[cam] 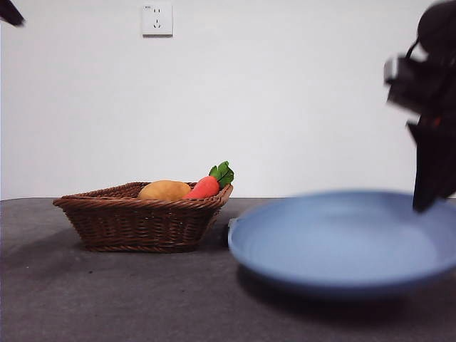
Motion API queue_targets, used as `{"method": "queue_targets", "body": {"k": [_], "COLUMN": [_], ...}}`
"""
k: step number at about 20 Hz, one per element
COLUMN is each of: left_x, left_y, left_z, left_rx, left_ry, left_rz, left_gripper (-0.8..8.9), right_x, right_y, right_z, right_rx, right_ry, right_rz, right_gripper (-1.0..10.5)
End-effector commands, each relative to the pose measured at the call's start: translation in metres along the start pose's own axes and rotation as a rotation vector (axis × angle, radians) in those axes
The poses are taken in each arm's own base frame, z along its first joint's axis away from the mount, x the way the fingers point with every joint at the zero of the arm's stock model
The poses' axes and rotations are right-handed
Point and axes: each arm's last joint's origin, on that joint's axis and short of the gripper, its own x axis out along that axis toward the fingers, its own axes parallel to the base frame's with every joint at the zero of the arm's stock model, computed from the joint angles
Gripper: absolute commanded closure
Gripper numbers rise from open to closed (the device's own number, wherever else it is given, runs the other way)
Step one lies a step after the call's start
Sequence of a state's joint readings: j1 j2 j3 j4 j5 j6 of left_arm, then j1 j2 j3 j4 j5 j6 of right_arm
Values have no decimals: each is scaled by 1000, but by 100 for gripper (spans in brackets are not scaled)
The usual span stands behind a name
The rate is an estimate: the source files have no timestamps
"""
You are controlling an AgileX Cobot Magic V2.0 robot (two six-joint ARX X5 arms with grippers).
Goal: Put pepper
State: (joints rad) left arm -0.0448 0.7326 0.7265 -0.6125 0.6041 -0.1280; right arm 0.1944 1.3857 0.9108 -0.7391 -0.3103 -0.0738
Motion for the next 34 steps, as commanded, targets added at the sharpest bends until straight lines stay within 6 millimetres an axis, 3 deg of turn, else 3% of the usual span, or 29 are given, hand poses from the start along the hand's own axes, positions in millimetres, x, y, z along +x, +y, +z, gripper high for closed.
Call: {"method": "queue_targets", "body": {"k": [1, 8, 14, 19, 24, 31, 34], "left_x": [15, 91, 161, 216, 245, 260, 261], "left_y": [-2, -11, -7, 8, 22, 29, 27], "left_z": [12, 44, 75, 74, 57, 48, 47], "left_rx": [-38, -42, -34, -90, -121, -117, -118], "left_ry": [-17, 100, 276, 394, 440, 444, 449], "left_rz": [7, 148, 356, 405, 451, 478, 465], "left_gripper": [451, 452, 452, 452, 452, 453, 602], "right_x": [-25, -80, -96, -96, -97, -97, -97], "right_y": [5, 14, 20, 21, 21, 21, 21], "right_z": [-2, -21, -29, -29, -29, -29, -28], "right_rx": [0, -4, -28, -30, -30, -35, -37], "right_ry": [-77, -250, -319, -322, -322, -326, -330], "right_rz": [-7, -44, -50, -49, -48, -49, -49], "right_gripper": [944, 944, 944, 944, 944, 944, 943]}}
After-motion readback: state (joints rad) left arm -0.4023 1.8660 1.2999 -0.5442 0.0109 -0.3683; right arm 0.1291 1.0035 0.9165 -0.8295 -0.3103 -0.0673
